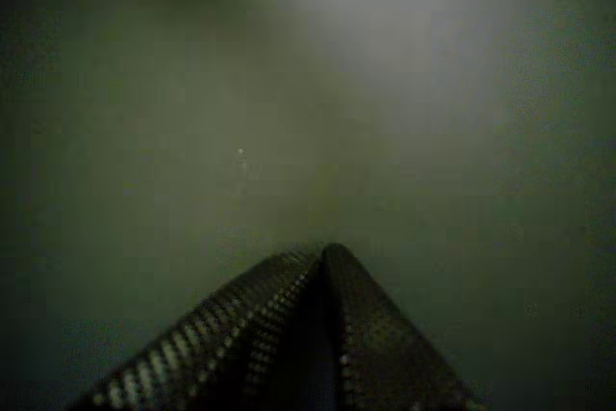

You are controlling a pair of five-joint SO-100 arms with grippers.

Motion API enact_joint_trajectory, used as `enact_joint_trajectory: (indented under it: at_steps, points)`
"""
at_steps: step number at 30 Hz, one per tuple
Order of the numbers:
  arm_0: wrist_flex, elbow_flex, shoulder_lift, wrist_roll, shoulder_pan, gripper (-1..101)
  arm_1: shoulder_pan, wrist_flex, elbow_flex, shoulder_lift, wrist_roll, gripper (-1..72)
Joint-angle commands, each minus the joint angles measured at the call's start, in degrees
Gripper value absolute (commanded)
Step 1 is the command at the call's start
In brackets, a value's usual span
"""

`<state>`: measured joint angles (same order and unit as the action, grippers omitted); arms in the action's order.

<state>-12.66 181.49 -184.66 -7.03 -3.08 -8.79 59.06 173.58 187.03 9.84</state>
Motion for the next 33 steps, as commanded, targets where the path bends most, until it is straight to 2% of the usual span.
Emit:
enact_joint_trajectory:
  at_steps: [1, 2, 4, 5, 6, 7, 8, 10, 11, 12, 13, 14, 15, 16, 17, 18, 19, 21, 22, 24, 25, 26, 28, 30, 31, 33]
  points:
    - [9.84, 0.79, -1.05, 0.44, -0.79, 0, -0.88, 0.97, -1.32, 0.44, 0.97, -0.3]
    - [6.50, 0.79, -1.05, 1.58, -0.35, 0, -0.97, 0.97, -1.32, 0.44, 1.05, -0.3]
    - [-21.88, 0.79, -1.05, 1.85, 1.41, 0, -1.14, 0.97, -1.32, 0.44, 1.14, -0.3]
    - [-18.90, 0.79, -1.05, 2.72, 0.97, 0, -1.14, 0.97, -1.32, 0.44, 1.14, -0.3]
    - [7.56, 0.79, -1.05, 2.55, 0.35, 0, -1.05, 0.97, -1.32, 0.44, 1.05, -0.3]
    - [19.69, 0.79, -1.05, 3.08, 0.70, 0, -1.14, 0.97, -1.32, 0.44, 1.14, -0.3]
    - [18.46, 0.79, -1.05, 2.81, 1.41, 0, -1.23, 1.05, -1.32, 0.44, 1.32, -0.3]
    - [-15.12, 0.79, -1.05, 3.08, 3.16, 0, -1.32, 1.05, -1.32, 0.44, 1.41, -0.3]
    - [-23.99, 0.79, -1.05, 3.16, 1.85, 0, -1.41, 1.05, -1.32, 0.44, 1.49, -0.3]
    - [-28.12, 0.79, -1.05, 3.60, 0.53, 0, -1.41, 1.05, -1.32, 0.44, 1.49, -0.3]
    - [-26.02, 0.79, -1.05, 3.60, 0.09, 0, -1.41, 1.05, -1.32, 0.44, 1.49, -0.3]
    - [-12.48, 0.79, -1.05, 3.60, 0.00, 0, -1.14, 1.05, -1.32, 0.44, 1.67, -0.3]
    - [5.27, 0.79, -1.05, 3.52, -0.26, 0, -0.70, 1.05, -1.32, 0.44, 1.76, -0.3]
    - [13.27, 0.79, -1.05, 3.34, -0.26, 0, -0.53, 1.05, -1.32, 0.44, 1.76, -0.3]
    - [17.93, 0.79, -1.05, 3.25, -0.18, 0, -0.62, 1.05, -1.32, 0.53, 1.85, -0.3]
    - [16.00, 0.79, -1.05, 3.52, 1.14, 0, -0.79, 1.05, -1.32, 0.53, 1.93, -0.3]
    - [8.79, 0.79, -1.05, 3.25, 2.02, 0, -0.79, 1.05, -1.32, 0.53, 1.93, -0.3]
    - [-24.08, 0.79, -1.05, 3.60, 3.78, 0, -0.88, 1.05, -1.32, 0.53, 2.11, -0.3]
    - [-23.82, 0.79, -1.05, 3.60, 2.55, 0, -0.88, 1.05, -1.32, 0.53, 2.11, -0.3]
    - [2.81, 0.79, -1.05, 3.60, 1.23, 0, -0.44, 1.05, -1.32, 0.53, 2.11, -0.3]
    - [12.04, 0.79, -1.05, 3.60, 1.05, 0, -0.35, 1.05, -1.32, 0.53, 2.11, -0.3]
    - [11.43, 0.79, -1.05, 3.60, 1.85, 0, -0.35, 1.05, -1.32, 0.53, 2.02, -0.3]
    - [-1.23, 0.79, -1.05, 3.60, 3.52, 0, -0.35, 1.05, -1.32, 0.53, 2.11, -0.3]
    - [-22.76, 0.79, -1.05, 3.43, 4.66, 0, -0.44, 1.05, -1.32, 0.53, 2.11, -0.3]
    - [-27.25, 0.79, -1.05, 3.43, 4.04, 0, -0.53, 1.05, -1.32, 0.53, 2.20, -0.3]
    - [-25.40, 0.79, -1.05, 3.60, 3.87, 0, -0.44, 1.05, -1.32, 0.53, 2.20, -0.3]
